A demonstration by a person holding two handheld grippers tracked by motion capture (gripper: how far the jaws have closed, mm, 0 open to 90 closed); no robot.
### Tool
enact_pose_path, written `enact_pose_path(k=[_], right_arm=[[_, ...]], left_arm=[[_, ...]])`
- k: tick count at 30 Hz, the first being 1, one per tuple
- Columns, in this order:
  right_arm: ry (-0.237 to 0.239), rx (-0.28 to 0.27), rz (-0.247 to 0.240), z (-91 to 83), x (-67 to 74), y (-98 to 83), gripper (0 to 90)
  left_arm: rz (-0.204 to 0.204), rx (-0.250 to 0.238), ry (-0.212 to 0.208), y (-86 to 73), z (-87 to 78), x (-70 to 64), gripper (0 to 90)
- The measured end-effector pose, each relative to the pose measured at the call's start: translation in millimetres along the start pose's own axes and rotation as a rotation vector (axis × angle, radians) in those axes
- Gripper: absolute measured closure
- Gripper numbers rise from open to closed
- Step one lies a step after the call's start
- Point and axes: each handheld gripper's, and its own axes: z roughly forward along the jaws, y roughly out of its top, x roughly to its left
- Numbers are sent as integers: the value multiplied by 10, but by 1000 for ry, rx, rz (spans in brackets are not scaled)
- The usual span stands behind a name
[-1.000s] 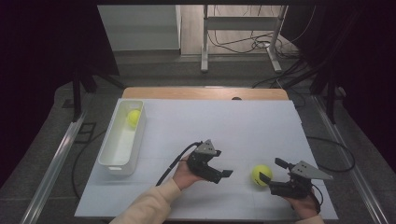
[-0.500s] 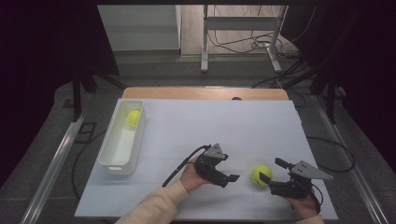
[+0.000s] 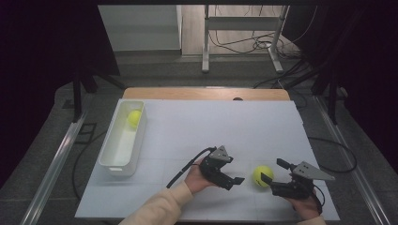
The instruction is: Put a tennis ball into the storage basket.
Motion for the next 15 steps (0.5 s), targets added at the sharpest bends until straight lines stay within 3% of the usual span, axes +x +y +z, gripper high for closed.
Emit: enact_pose_path(k=[10,15], right_arm=[[-7,-7,5,-10,-10,4,125],[-7,-7,9,-8,-15,2,125]], left_arm=[[8,10,-17,29,91,-30,134],[9,15,-29,72,218,-68,134]])
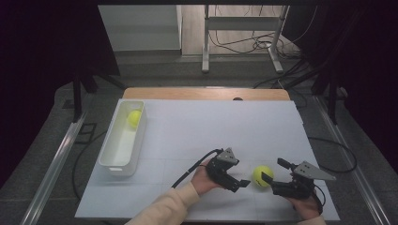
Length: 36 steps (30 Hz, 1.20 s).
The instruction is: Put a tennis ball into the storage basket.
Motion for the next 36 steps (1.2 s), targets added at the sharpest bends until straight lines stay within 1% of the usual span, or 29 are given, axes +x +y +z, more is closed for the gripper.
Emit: enact_pose_path(k=[6,10,12,14,18,25,30,32,36], right_arm=[[-3,-4,4,-8,4,5,125],[-4,-7,4,-7,7,7,125],[-5,-10,16,-7,-11,7,125],[-5,-9,22,-8,-17,5,125],[-3,-4,16,0,-8,3,125],[-1,-8,20,-3,-14,3,125],[-3,-10,21,-6,-14,5,126],[-4,-12,23,-9,-14,6,126],[-1,-17,34,-12,-18,8,125]], left_arm=[[14,6,-11,43,80,-37,133],[20,8,-13,49,105,-41,132],[25,9,-12,56,130,-36,131],[22,11,-10,70,166,-27,130],[30,16,-13,90,221,-29,127],[27,26,-13,124,306,-21,125],[34,37,-26,157,368,-32,117],[43,37,-36,169,407,-39,112],[41,37,-43,195,479,-38,111]])
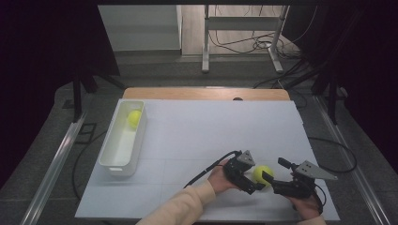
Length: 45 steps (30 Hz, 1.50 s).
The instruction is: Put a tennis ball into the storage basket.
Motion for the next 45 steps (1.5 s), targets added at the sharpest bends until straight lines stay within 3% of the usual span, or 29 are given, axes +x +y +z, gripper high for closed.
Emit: enact_pose_path(k=[10,14,17,27,45], right_arm=[[1,-5,5,-6,-13,-3,126],[-1,-5,6,-9,-15,-4,125],[0,-1,2,-7,-11,-5,125],[-4,1,-5,-8,-13,-6,125],[-8,0,-5,-8,-15,-7,126]], left_arm=[[1,23,-20,76,170,24,118],[8,21,-15,80,186,22,210],[2,18,-17,80,160,44,259],[16,24,-12,76,119,36,272],[-1,-11,24,-7,-174,104,273]])
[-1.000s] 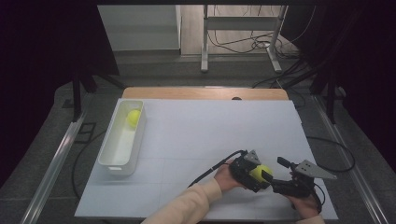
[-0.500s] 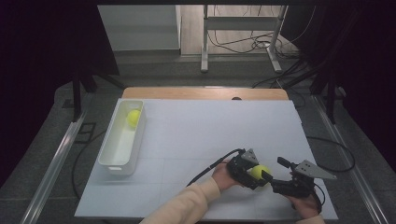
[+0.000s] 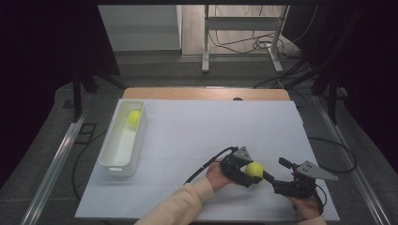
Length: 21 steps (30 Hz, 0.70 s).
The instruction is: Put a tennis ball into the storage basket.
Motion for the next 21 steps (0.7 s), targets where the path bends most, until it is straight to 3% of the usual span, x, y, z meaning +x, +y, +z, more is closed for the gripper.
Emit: enact_pose_path(k=[21], right_arm=[[0,20,-1,54,22,-10,126]], left_arm=[[-64,-29,79,-190,-436,110,272]])
